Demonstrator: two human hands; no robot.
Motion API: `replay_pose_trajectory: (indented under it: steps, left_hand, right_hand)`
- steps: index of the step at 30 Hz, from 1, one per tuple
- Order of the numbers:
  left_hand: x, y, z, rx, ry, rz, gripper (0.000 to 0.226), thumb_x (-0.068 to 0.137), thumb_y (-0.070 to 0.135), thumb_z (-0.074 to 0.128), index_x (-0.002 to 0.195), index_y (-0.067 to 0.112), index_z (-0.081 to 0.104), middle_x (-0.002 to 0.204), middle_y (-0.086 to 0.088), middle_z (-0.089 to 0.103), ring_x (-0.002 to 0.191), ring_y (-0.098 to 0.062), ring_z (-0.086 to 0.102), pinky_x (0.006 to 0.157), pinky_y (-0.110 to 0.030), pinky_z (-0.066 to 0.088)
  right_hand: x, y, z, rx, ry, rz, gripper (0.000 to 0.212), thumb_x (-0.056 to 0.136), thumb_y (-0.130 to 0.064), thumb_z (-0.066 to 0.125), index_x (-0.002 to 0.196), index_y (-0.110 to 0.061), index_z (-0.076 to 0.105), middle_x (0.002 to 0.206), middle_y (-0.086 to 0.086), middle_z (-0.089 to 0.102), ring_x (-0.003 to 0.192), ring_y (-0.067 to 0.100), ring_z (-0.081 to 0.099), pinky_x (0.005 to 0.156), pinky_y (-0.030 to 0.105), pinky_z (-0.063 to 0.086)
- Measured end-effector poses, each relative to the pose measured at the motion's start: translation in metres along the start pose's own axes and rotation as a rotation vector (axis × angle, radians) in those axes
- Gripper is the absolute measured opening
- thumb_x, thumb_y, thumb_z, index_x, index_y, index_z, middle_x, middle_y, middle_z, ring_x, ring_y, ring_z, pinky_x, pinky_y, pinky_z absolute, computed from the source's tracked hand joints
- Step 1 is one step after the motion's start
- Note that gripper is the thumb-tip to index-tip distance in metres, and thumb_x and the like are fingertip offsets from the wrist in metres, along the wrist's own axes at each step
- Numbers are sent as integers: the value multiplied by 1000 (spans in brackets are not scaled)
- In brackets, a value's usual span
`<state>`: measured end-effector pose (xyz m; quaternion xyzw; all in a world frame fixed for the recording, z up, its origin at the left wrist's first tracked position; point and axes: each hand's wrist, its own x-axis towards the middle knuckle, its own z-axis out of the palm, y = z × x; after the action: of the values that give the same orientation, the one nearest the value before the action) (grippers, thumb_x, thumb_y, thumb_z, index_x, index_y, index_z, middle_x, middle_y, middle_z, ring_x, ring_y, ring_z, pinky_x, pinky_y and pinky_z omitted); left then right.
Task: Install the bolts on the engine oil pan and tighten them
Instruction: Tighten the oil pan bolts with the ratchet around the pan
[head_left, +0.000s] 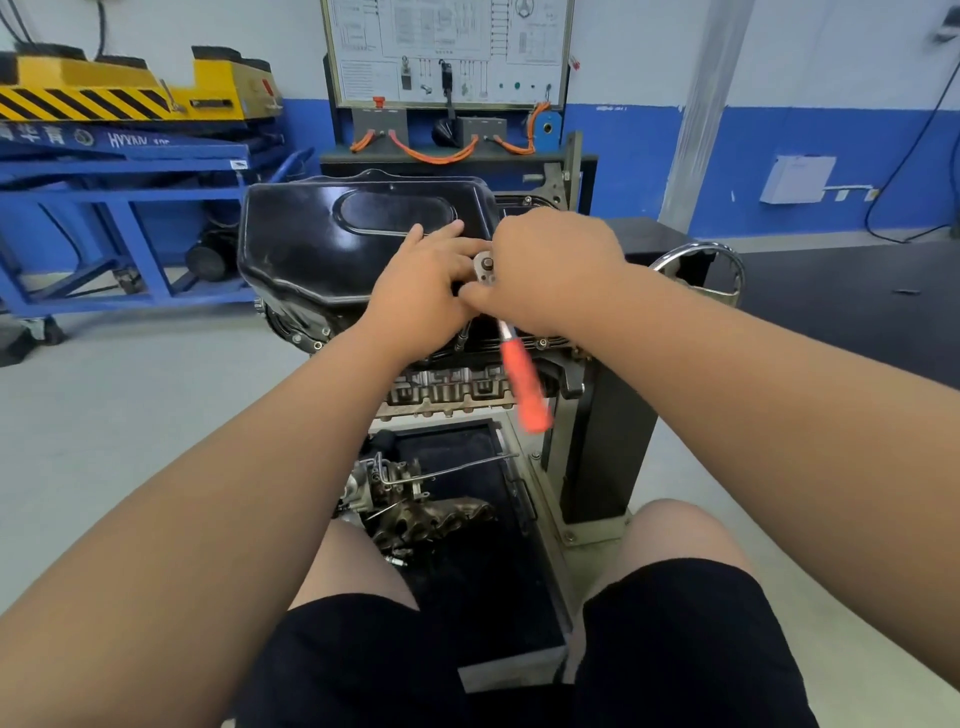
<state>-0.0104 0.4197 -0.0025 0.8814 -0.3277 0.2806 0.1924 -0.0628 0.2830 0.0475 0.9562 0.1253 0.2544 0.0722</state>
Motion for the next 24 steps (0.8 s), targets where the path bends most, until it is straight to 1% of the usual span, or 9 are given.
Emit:
replay_pose_trajectory:
  steps: [6,7,9,12,14,17,19,21,24]
  left_hand:
    - [-1,-2,-2,-8,-50,20,17,90,21,57,88,16,73,126,9,60,141,-24,30,117,-51,6]
    - [-2,-1,-1,-18,-25,14,16,90,20,57,85,15,72,125,7,60,140,-24,33,117,-49,7]
    - [-5,2,0,-67,49,-7,15,86,16,56,77,23,66,121,6,63,136,-25,39,116,-45,8]
    - [-4,3,0,-29,92,-46,21,83,11,54,88,21,71,119,6,64,132,-24,43,117,-42,11]
    - [-2,2,2,24,51,-46,24,86,11,52,96,17,73,117,7,65,136,-23,38,117,-43,11]
    - [-3,-1,-1,-108,33,-31,12,86,16,61,77,14,69,100,17,64,134,-24,40,118,-49,10]
    - [-4,-2,-2,-101,3,-29,10,87,22,64,83,16,71,107,13,67,139,-24,34,117,-49,9]
    - [-6,-3,1,-49,8,-38,13,88,25,63,89,16,72,110,6,69,142,-22,29,117,-45,9]
    - [-6,-3,6,-29,61,-65,16,84,28,61,82,14,69,102,3,70,141,-18,31,117,-37,8]
  right_hand:
    - [4,1,-6,-70,-15,-134,9,91,-27,55,98,-22,55,87,1,43,96,27,47,68,39,30]
    - [3,-1,-6,-81,-4,-134,7,91,-27,55,90,-21,53,84,1,42,91,26,47,69,40,29]
    - [2,-3,-6,-101,24,-114,32,91,-33,53,68,-20,36,68,-2,37,70,21,42,67,37,31]
    - [-1,-4,-4,-35,-5,13,47,89,-55,45,61,-21,29,62,-2,36,52,15,35,49,27,27]
    - [-1,-3,-3,20,-28,60,48,87,-61,43,61,-21,33,63,-1,39,53,14,37,46,27,26]
    - [3,1,-4,-14,-24,-35,35,89,-44,53,71,-15,46,66,-2,41,57,15,40,50,29,29]
    - [4,3,-7,-76,-48,-113,17,91,-33,57,98,-17,58,80,0,47,79,21,48,63,34,32]
    - [4,4,-7,-114,-65,-153,22,91,-30,57,112,-20,58,96,4,53,99,26,48,71,39,27]
    - [0,5,-4,-114,-24,-134,23,91,-38,51,80,-18,53,71,-1,46,64,18,43,63,32,30]
